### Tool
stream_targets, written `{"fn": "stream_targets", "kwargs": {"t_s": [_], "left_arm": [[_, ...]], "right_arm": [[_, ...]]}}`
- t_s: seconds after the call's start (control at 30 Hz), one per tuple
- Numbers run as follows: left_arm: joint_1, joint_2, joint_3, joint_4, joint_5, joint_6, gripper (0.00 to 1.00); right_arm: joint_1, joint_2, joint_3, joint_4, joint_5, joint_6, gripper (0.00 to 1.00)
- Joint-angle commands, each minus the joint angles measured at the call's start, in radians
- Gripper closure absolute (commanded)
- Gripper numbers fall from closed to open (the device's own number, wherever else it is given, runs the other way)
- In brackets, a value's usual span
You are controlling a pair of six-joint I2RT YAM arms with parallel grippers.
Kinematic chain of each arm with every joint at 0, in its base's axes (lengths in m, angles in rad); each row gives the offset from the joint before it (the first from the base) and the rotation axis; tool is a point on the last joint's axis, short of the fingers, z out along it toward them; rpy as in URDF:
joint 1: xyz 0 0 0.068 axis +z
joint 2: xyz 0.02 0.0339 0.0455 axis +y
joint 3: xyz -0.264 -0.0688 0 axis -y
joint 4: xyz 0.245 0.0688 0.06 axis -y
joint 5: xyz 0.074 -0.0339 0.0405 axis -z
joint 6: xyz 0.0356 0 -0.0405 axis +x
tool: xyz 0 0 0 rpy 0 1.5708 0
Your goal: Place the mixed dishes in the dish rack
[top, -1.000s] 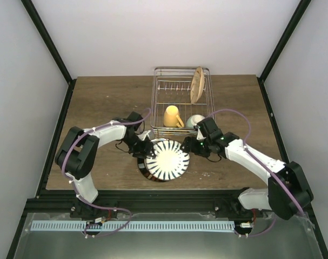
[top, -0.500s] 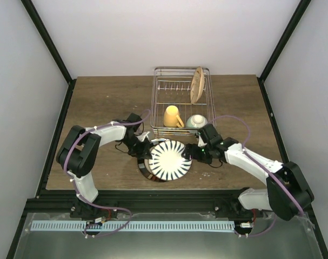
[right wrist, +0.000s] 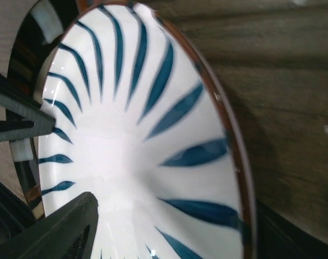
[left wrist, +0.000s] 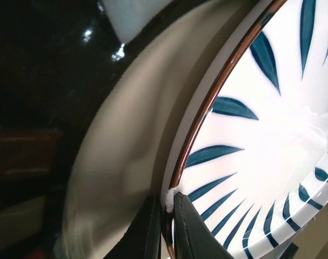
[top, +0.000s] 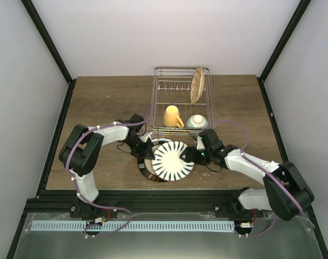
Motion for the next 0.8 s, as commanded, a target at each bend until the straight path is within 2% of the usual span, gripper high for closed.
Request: {"fn": "stream_targets", "kwargs": {"t_s": [0.0,0.33,0.47,0.57,0.63,0.77], "left_arm": [[-0.025,0.049,-0.004,0.001,-0.079,-0.003,1.0],[-0.025,0.053,0.003,0.0,-0.08,0.002,1.0],[-0.025,0.049,0.001,-0.003,-0.079,0.006,0.99],[-0.025,0.037,0.001,-0.003,-0.082,0.009,0.94],[-0.025,0.028,0.0,-0.006,-0.081,0.012,0.84],[-0.025,-0.013,-0.014,-0.024,-0.081,0.022,0.5]], "right_arm": [[0.01,0.032,0.032,0.117,-0.038,-0.016,0.38],[0.009,0.051,0.084,0.073,-0.093,-0.042,0.96],[0.01,0.024,0.114,0.002,-0.078,-0.053,0.99],[0.009,-0.021,0.138,-0.061,-0.057,-0.058,0.99],[0.009,-0.051,0.157,-0.103,-0.045,-0.061,0.99],[0.01,-0.105,0.197,-0.207,-0.012,-0.07,0.99]]}}
